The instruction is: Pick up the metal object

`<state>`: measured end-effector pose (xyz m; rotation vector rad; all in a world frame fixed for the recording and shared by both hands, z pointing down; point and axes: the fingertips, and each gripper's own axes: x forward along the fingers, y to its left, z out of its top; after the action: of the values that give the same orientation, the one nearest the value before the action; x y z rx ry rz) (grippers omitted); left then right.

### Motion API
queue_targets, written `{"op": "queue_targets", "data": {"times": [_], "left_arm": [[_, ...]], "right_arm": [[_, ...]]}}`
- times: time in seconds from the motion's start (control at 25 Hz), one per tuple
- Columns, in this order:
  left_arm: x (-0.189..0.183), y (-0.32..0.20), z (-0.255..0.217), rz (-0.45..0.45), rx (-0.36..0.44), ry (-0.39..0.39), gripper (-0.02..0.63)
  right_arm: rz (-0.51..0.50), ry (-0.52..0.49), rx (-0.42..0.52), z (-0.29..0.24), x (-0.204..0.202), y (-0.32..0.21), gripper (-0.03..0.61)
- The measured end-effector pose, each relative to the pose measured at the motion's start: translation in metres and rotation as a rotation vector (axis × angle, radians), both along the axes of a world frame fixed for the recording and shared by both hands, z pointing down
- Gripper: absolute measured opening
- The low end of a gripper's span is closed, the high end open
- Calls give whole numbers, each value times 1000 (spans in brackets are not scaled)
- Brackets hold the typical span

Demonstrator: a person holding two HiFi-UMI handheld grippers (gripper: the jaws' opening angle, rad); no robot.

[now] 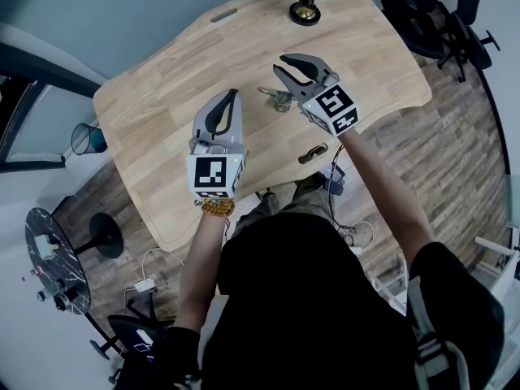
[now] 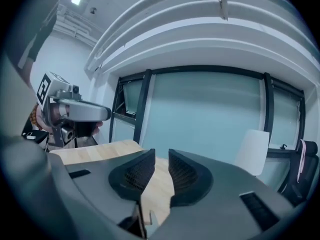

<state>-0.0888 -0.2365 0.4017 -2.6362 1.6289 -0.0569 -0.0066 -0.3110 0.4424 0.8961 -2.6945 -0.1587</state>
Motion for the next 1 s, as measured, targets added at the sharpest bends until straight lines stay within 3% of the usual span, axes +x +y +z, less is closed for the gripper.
{"op": "queue_targets", "data": {"times": [0.24,0.64,1.0], "left_arm": [[-4,-12,-26,-13,50,16,20],[4,-8,-80,-13,170,26,20],[4,3,-72,-26,167,33,20]], "right_arm": [[16,-84,71,-44,-5,5,59],[154,-289,100,-96,24,17,48],[148,-297,206,-120,20,61,32]]}}
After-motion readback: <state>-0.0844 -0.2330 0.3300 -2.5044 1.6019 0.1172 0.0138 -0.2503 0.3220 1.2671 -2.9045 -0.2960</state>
